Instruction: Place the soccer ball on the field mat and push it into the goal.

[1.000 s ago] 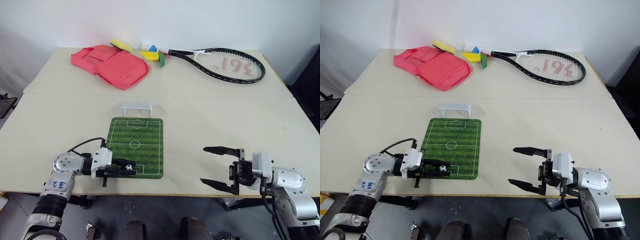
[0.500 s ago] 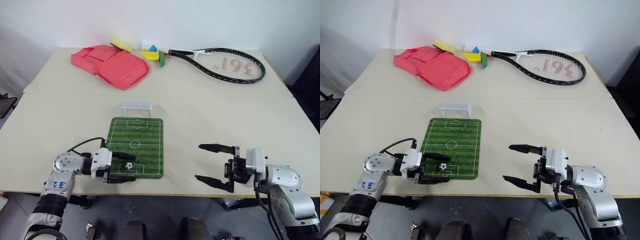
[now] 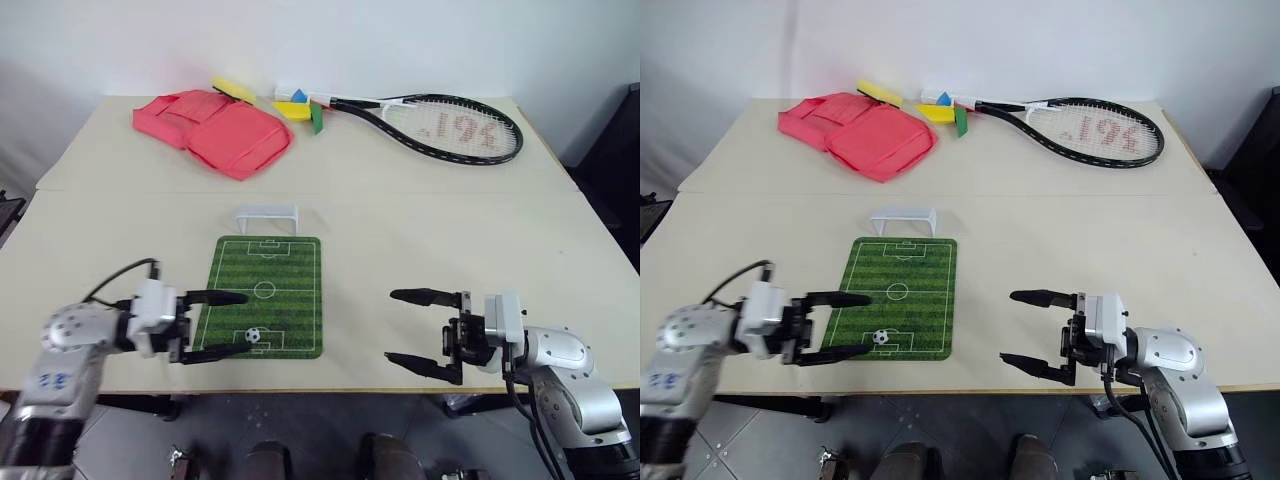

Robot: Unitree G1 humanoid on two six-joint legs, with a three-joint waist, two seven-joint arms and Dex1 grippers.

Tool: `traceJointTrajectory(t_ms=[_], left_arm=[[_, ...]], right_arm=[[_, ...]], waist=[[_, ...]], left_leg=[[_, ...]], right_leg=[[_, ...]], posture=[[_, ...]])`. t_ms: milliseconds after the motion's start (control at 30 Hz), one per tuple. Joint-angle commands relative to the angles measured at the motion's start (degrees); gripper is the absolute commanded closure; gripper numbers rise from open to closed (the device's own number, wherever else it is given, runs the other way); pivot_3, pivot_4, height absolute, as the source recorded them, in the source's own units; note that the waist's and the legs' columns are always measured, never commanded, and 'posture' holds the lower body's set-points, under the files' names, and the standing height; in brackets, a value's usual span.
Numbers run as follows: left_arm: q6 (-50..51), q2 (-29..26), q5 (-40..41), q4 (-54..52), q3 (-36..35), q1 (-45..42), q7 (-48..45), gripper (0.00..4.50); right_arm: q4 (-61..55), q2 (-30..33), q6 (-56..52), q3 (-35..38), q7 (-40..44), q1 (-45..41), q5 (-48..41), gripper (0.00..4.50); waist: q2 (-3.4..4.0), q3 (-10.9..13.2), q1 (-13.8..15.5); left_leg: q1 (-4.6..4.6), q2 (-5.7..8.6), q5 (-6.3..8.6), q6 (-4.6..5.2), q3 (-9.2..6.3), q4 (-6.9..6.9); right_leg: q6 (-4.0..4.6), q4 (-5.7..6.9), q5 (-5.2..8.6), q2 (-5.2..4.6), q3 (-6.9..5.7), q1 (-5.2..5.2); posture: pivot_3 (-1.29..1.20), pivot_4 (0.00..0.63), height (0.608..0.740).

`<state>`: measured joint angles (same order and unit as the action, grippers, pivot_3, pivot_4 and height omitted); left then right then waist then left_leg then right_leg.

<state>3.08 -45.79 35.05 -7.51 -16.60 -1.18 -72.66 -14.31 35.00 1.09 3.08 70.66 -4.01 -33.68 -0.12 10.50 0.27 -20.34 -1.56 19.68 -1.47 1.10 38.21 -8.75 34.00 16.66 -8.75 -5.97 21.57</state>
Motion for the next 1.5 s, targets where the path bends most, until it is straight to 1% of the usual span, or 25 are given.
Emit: traceJointTrajectory(t_ms=[33,133,200,267,300,333,367,400,433,467,567,667,767,900,933,1000,1067,1267,1367,1433,1500], left_arm=[[3.32,-1.05,3.64,-3.15,-7.13,5.91,1.07,0.81],[2.02,-0.87,1.76,-1.32,-8.78,10.65,-0.68,1.41],[-1.69,-1.15,-1.46,-1.45,-7.32,14.45,-3.62,2.03],[-3.66,-0.55,-2.66,-3.06,-6.0,17.2,-5.05,2.74],[-4.04,-0.2,-2.91,-4.05,-5.36,18.34,-5.28,2.99],[-5.28,0.12,-3.85,-4.31,-4.26,19.78,-5.96,3.35],[-5.64,0.79,-4.06,-4.44,-3.37,20.68,-5.93,3.72],[-5.76,1.32,-4.11,-4.36,-2.61,21.06,-5.76,3.96],[-6.03,1.79,-4.36,-4.09,-1.94,20.93,-5.39,4.3],[-6.2,2.22,-4.57,-3.78,-1.3,20.47,-4.98,4.48],[-6.72,3.59,-5.88,-2.84,1.05,18.17,-3.48,4.48],[-4.92,5.49,-6.25,-2.86,4.05,14.63,-0.95,4.48],[-4.26,6.56,-6.72,-1.47,6.27,11.3,-0.16,4.48],[-4.8,6.34,-7.56,1.63,7.74,8.14,-0.83,4.48],[-5.17,6.36,-8.0,3.44,8.15,6.84,-1.22,4.48],[-6.22,7.49,-9.49,10.12,9.94,1.29,-1.78,4.48],[-7.34,8.41,-10.36,14.12,11.07,-1.95,-2.22,4.48],[-12.73,12.9,-13.78,24.24,13.18,-11.04,-0.44,4.48],[-15.42,15.22,-14.3,30.06,12.13,-16.0,2.12,4.48],[-17.08,17.44,-13.99,34.12,10.22,-20.52,6.21,4.48],[-19.18,18.49,-14.63,36.8,9.26,-23.35,8.89,4.48]], right_arm=[[0.23,-0.56,0.96,2.0,-0.07,-1.42,-1.59,0.0],[1.42,-0.98,1.69,1.66,0.84,-2.43,-1.36,0.0],[2.42,-1.23,2.73,1.45,2.11,-3.21,-1.06,0.0],[3.64,-1.55,4.36,1.44,3.07,-4.39,-0.5,0.0],[4.19,-1.57,4.89,1.47,3.52,-4.89,-0.35,0.0],[4.49,-1.65,5.74,1.27,4.5,-5.22,-0.36,0.0],[4.47,-1.56,6.24,0.83,5.78,-5.29,-0.56,0.0],[4.55,-1.58,6.78,0.57,6.74,-5.44,-0.7,0.0],[4.72,-1.73,7.71,0.4,7.77,-5.63,-0.79,0.0],[4.99,-1.92,8.4,0.3,8.53,-5.76,-0.86,0.0],[5.96,-3.38,11.94,0.01,10.72,-5.79,-1.03,0.0],[5.57,-4.21,13.26,-0.98,13.21,-3.87,-1.79,0.0],[5.42,-3.92,12.73,-0.72,12.57,-2.54,-1.38,0.0],[5.38,-3.46,12.22,0.19,11.1,-1.82,-1.07,0.0],[5.24,-3.32,12.11,0.47,10.87,-1.42,-1.18,0.0],[4.5,-2.97,11.66,0.95,10.03,0.17,-1.18,0.0],[4.09,-2.87,11.49,1.15,9.34,1.05,-1.13,0.0],[1.59,-4.0,12.82,2.71,2.32,4.97,1.86,0.0],[0.93,-6.21,13.13,3.75,-3.69,5.35,3.47,0.0],[0.81,-7.59,13.37,4.13,-8.39,5.38,6.07,0.0],[0.78,-8.67,13.45,4.04,-12.06,5.32,8.18,0.0]], waist=[[0.05,0.03,-0.2],[0.09,0.05,-0.27],[0.1,0.06,-0.16],[0.11,0.06,-0.26],[0.12,0.07,-0.24],[0.12,0.07,-0.24],[0.12,0.07,-0.25],[0.12,0.07,-0.24],[0.14,0.07,-0.22],[0.14,0.08,-0.21],[0.14,0.08,-0.2],[0.14,0.08,-0.01],[0.14,0.08,-0.14],[0.15,0.08,-0.34],[0.17,0.07,-0.29],[0.2,0.05,-0.16],[0.2,0.05,0.5],[0.21,0.03,1.12],[0.21,0.03,1.13],[0.2,0.04,1.13],[0.19,0.04,1.14]], left_leg=[[0.0,-0.03,0.01,-0.02,0.0,0.0],[0.02,-0.09,0.03,-0.06,0.02,0.0],[0.01,-0.12,0.05,-0.09,0.02,0.0],[0.0,-0.12,0.08,-0.09,0.05,-0.01],[0.0,-0.12,0.1,-0.08,0.09,-0.01],[0.0,-0.12,0.1,-0.08,0.09,-0.01],[0.0,-0.13,0.11,-0.08,0.09,-0.01],[0.0,-0.13,0.11,-0.08,0.09,-0.01],[0.0,-0.14,0.12,-0.08,0.09,-0.01],[0.0,-0.14,0.12,-0.08,0.09,-0.01],[0.01,-0.16,0.11,-0.08,0.09,0.01],[0.01,-0.15,0.11,-0.08,0.09,0.03],[0.01,-0.15,0.11,-0.08,0.1,0.03],[0.04,-0.16,0.11,-0.09,0.13,0.04],[0.04,-0.16,0.11,-0.09,0.13,0.04],[0.05,-0.16,0.11,-0.09,0.14,0.04],[0.04,-0.15,0.1,-0.09,0.13,0.08],[0.04,-0.14,0.12,-0.08,0.2,0.16],[0.03,-0.14,0.11,-0.08,0.2,0.26],[0.03,-0.14,0.11,-0.08,0.21,0.35],[0.0,-0.14,0.12,-0.07,0.2,0.44]], right_leg=[[0.02,-0.01,0.0,0.04,0.0,0.0],[0.08,-0.02,0.01,0.12,0.01,0.01],[0.1,-0.04,0.01,0.15,0.0,0.02],[0.11,-0.09,0.01,0.16,0.01,0.02],[0.11,-0.1,0.01,0.16,0.03,0.02],[0.11,-0.11,0.01,0.16,0.03,0.03],[0.11,-0.11,0.01,0.16,0.03,0.03],[0.11,-0.11,0.01,0.16,0.04,0.03],[0.11,-0.11,0.01,0.16,0.04,0.03],[0.11,-0.1,0.01,0.17,0.04,0.03],[0.12,-0.09,0.01,0.18,0.04,0.04],[0.13,-0.06,0.0,0.17,0.04,0.03],[0.12,-0.05,0.0,0.18,0.04,0.03],[0.13,-0.01,0.0,0.19,0.05,0.03],[0.13,-0.01,0.0,0.19,0.05,0.03],[0.13,-0.01,0.0,0.19,0.05,0.03],[0.13,0.03,0.0,0.2,0.04,0.03],[0.11,0.03,-0.02,0.2,0.08,0.03],[0.11,0.09,-0.02,0.2,0.08,0.03],[0.11,0.14,-0.03,0.19,0.09,0.02],[0.1,0.19,-0.03,0.19,0.09,0.02]], posture=[[0.0,0.15,0.74],[0.0,0.15,0.74],[0.0,0.15,0.74],[0.0,0.15,0.74],[0.0,0.15,0.74],[0.0,0.15,0.74],[0.0,0.15,0.74],[0.0,0.15,0.74],[0.0,0.15,0.74],[0.0,0.15,0.74],[0.0,0.15,0.74],[0.0,0.15,0.74],[0.0,0.15,0.74],[0.0,0.15,0.74],[0.0,0.15,0.74],[0.0,0.15,0.74],[0.0,0.15,0.74],[0.0,0.15,0.74],[0.0,0.15,0.74],[0.0,0.15,0.74],[0.0,0.15,0.74]])
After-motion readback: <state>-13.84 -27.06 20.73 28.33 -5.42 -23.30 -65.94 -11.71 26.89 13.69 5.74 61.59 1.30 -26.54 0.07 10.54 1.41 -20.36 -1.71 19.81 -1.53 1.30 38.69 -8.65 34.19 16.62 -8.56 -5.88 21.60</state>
